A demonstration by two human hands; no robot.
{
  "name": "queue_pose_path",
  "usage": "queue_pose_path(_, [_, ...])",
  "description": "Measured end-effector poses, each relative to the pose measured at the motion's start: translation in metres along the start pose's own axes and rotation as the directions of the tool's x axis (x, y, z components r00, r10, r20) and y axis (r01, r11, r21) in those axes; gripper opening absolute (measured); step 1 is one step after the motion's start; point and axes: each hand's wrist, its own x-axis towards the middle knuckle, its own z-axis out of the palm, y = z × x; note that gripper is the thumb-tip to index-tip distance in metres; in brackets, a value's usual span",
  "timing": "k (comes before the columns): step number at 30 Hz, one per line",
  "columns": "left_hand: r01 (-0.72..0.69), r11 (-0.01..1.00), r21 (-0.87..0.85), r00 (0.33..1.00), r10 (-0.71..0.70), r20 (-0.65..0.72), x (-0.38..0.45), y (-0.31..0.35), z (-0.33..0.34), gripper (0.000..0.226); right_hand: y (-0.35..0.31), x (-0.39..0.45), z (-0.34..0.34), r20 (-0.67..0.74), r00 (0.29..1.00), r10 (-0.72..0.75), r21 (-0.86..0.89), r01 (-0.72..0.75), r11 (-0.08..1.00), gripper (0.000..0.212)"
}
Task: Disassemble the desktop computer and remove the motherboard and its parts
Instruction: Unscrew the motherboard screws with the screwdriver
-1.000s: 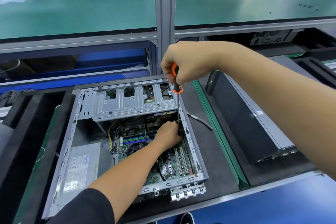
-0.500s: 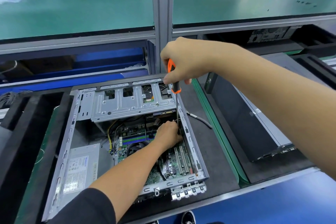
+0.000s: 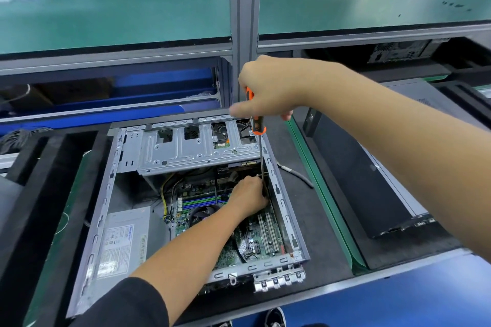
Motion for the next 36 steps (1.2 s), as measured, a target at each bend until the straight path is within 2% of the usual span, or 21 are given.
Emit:
queue_pose_path(3, [0.001,1.000,0.005,1.000,-0.001,0.000,0.001,0.000,-0.002,0.014,-0.003,0.003,-0.001,0.027,1.000,0.001,0.034,-0.002,0.999,0.038])
queue_pose_path(8, [-0.019,0.999,0.040,1.000,0.019,-0.005,0.000,0.000,-0.001,0.019,-0.006,0.001,-0.015,0.173,0.980,-0.096,-0.006,0.099,0.995,0.002])
queue_pose_path(11, [-0.023,0.999,0.039,1.000,0.024,-0.009,0.000,0.001,0.000,0.023,-0.004,0.000,-0.022,0.266,0.958,-0.105,-0.028,0.117,0.993,0.023])
queue_pose_path(16, [-0.023,0.999,0.049,1.000,0.023,0.006,0.001,0.002,-0.003,0.019,-0.003,-0.001,-0.015,0.195,0.975,-0.108,0.051,0.099,0.994,0.008])
queue_pose_path(19, [-0.026,0.998,0.051,1.000,0.025,0.015,0.002,0.002,-0.003,0.021,-0.003,0.002,-0.010,0.125,0.992,0.021,-0.085,-0.010,0.996,0.030])
queue_pose_path(21, [-0.040,0.997,0.061,0.999,0.039,0.017,0.002,0.002,-0.003,0.023,-0.003,0.003,-0.008,0.123,0.990,0.063,-0.121,-0.048,0.991,0.031])
queue_pose_path(25, [-0.032,0.997,0.064,0.999,0.033,-0.017,0.002,0.001,0.000,0.031,-0.002,-0.003,-0.012,0.081,0.994,-0.073,-0.021,0.074,0.997,0.012])
queue_pose_path(29, [0.000,0.999,0.044,0.998,0.003,-0.058,0.000,0.004,0.002,0.031,0.006,-0.008,-0.015,0.032,0.986,-0.164,0.041,0.163,0.986,0.022])
queue_pose_path(32, [0.018,0.999,0.042,0.997,-0.014,-0.081,-0.001,0.005,0.004,0.032,0.010,-0.011,-0.014,0.047,0.985,-0.165,0.118,0.159,0.980,0.023])
queue_pose_path(36, [-0.005,0.999,0.042,0.998,0.007,-0.059,-0.001,0.003,0.003,0.027,0.013,-0.011,-0.010,0.014,0.991,-0.134,0.102,0.132,0.986,0.021])
